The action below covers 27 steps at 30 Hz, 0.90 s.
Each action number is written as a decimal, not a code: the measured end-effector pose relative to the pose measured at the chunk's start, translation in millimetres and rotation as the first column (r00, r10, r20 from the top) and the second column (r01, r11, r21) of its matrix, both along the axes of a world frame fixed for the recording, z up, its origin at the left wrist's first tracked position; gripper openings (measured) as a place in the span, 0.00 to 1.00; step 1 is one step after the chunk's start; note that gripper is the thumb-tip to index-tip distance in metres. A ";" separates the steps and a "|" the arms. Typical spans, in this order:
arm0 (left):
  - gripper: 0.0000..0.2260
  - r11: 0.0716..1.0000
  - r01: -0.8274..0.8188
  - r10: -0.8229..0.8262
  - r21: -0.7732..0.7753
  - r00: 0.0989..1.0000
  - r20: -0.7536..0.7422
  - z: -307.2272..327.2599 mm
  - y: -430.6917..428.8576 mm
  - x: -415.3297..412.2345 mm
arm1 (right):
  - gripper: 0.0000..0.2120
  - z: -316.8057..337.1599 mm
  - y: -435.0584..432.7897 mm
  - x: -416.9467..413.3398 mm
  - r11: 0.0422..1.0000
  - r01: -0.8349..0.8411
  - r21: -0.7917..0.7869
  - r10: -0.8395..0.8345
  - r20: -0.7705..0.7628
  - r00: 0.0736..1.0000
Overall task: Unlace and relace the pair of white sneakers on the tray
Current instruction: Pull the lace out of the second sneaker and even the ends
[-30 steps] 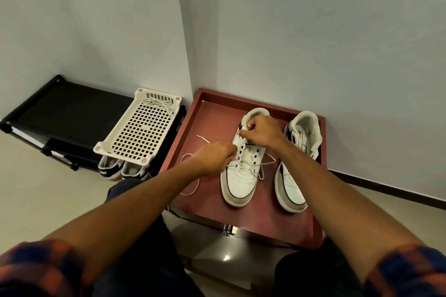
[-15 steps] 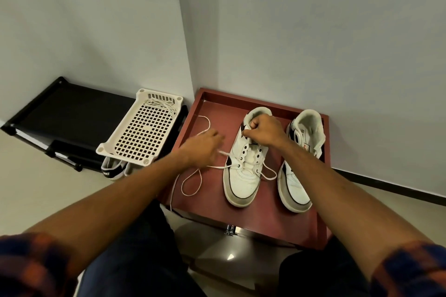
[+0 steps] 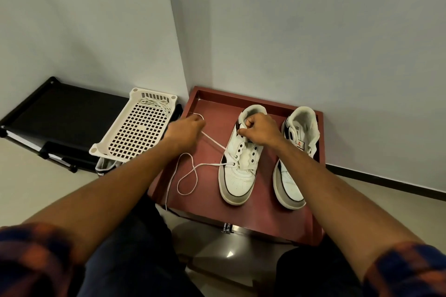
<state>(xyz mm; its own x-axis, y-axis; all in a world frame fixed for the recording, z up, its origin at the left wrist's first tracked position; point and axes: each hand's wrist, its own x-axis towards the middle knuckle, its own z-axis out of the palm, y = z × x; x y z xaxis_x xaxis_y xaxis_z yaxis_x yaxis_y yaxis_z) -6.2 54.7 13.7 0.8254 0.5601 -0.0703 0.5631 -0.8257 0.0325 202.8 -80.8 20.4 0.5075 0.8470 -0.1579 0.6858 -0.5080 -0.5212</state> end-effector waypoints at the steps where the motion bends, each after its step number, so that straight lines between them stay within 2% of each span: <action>1: 0.11 0.997 -0.079 0.079 0.002 0.997 -0.012 -1.0 12.5 -4.5 | 0.22 -0.9 0.1 0.1 1.000 -0.001 0.000 0.001 -0.008 1.000; 3: 0.12 0.978 -0.205 0.206 -0.047 0.979 0.007 -2.5 28.2 -7.3 | 0.22 -0.5 0.8 -0.9 1.000 0.002 0.003 -0.002 -0.009 1.000; 5: 0.15 0.964 -0.224 0.230 -0.144 0.973 0.032 -1.9 30.8 -3.2 | 0.22 -1.8 1.4 0.0 1.000 0.010 0.009 -0.010 -0.015 1.000; 9: 0.22 0.970 0.024 -0.014 -0.243 0.999 0.043 0.2 2.8 10.6 | 0.21 -5.3 1.9 -1.4 0.999 0.025 0.022 -0.024 -0.033 0.999; 12: 0.21 0.893 0.224 -0.236 -0.390 0.972 0.019 -4.6 -35.0 23.8 | 0.20 -5.7 1.8 -3.0 0.999 0.025 0.035 -0.024 -0.019 1.000; 14: 0.15 0.909 0.213 -0.247 -0.359 0.968 -0.049 -11.3 -46.4 28.8 | 0.20 -5.4 1.8 -3.8 0.999 0.019 0.038 -0.019 -0.013 1.000; 16: 0.09 0.944 0.227 -0.250 -0.241 0.966 -0.066 -16.9 -46.5 29.7 | 0.20 -5.5 1.1 -3.4 0.999 0.015 0.035 -0.014 -0.015 1.000; 18: 0.08 0.944 0.282 -0.301 -0.170 0.949 -0.095 -20.7 -43.4 30.0 | 0.19 -5.5 1.0 -2.8 0.999 0.022 0.035 -0.022 -0.019 1.000; 22: 0.11 0.912 0.351 -0.378 -0.211 0.920 -0.106 -18.0 -33.5 30.0 | 0.17 -5.9 0.8 -1.6 0.999 0.022 0.035 -0.021 -0.027 0.999; 25: 0.18 0.889 0.384 -0.423 -0.250 0.898 -0.124 -16.4 -30.3 29.3 | 0.16 -6.6 -0.6 -1.1 0.999 0.031 0.043 -0.030 -0.031 0.999; 27: 0.18 0.896 0.368 -0.413 -0.249 0.896 -0.160 -16.9 -36.3 29.2 | 0.17 -6.6 0.5 -2.1 0.998 0.032 0.054 -0.030 -0.039 0.999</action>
<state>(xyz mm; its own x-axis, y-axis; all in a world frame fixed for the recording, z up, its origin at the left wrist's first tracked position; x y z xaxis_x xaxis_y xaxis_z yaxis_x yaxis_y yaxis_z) 23.0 18.4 -3.2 0.9290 0.1490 -0.3388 0.2087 -0.9669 0.1470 200.7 -80.3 13.8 0.5285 0.8388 -0.1312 0.6492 -0.4989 -0.5741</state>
